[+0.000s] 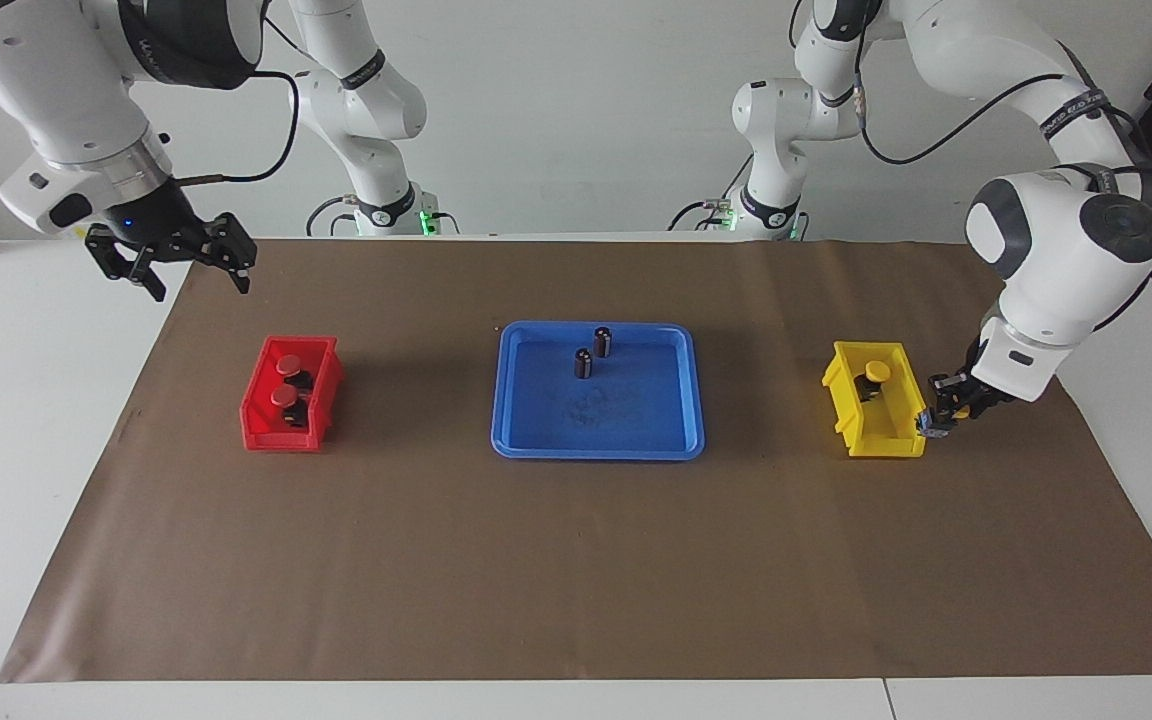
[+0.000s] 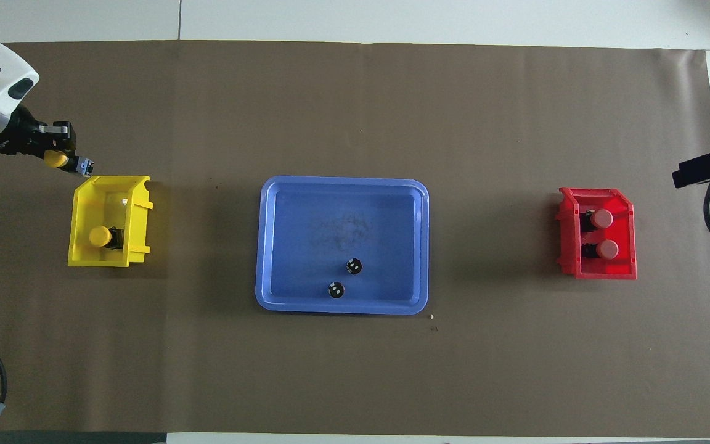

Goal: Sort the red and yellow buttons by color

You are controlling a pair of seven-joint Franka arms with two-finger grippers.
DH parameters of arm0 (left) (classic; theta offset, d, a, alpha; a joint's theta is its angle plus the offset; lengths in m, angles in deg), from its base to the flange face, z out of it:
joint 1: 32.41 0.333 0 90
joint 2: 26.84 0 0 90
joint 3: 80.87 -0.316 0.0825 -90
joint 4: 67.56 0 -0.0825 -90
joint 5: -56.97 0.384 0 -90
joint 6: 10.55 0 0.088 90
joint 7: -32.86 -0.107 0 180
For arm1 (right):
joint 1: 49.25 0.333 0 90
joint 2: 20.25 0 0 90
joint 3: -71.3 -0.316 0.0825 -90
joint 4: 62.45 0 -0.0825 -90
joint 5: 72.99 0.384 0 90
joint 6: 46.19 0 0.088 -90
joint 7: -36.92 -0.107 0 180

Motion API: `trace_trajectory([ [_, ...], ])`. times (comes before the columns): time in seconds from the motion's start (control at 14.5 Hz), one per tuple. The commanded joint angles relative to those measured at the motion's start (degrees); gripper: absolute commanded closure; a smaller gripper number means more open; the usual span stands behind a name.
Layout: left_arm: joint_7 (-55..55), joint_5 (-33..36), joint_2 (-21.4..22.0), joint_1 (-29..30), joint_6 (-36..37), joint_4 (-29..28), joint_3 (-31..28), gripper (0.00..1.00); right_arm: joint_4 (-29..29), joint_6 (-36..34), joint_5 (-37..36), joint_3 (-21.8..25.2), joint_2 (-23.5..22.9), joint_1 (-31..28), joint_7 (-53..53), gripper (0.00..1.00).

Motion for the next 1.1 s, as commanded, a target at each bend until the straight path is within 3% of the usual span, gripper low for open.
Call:
trace_trajectory([
  [0.0,1.2,-1.3,3.5,-0.2,-2.8,-6.0,0.2,0.98,0.2,0.1,-0.8,0.3,-0.3,0.2,-0.5,0.00],
  [0.28,1.4,-1.3,7.3,-0.2,-9.4,-15.6,0.2,0.99,0.1,0.1,-0.8,0.3,-0.3,0.2,-0.6,0.00],
  [0.62,1.6,-1.3,9.1,-0.7,-12.0,-20.1,0.2,0.98,0.0,0.2,-0.8,0.3,-0.3,-0.1,-0.6,0.00],
  [1.03,2.2,-1.3,6.6,-0.9,-21.7,-23.9,0.2,0.98,0.0,0.2,-0.8,0.3,-0.3,0.1,-0.6,0.00],
])
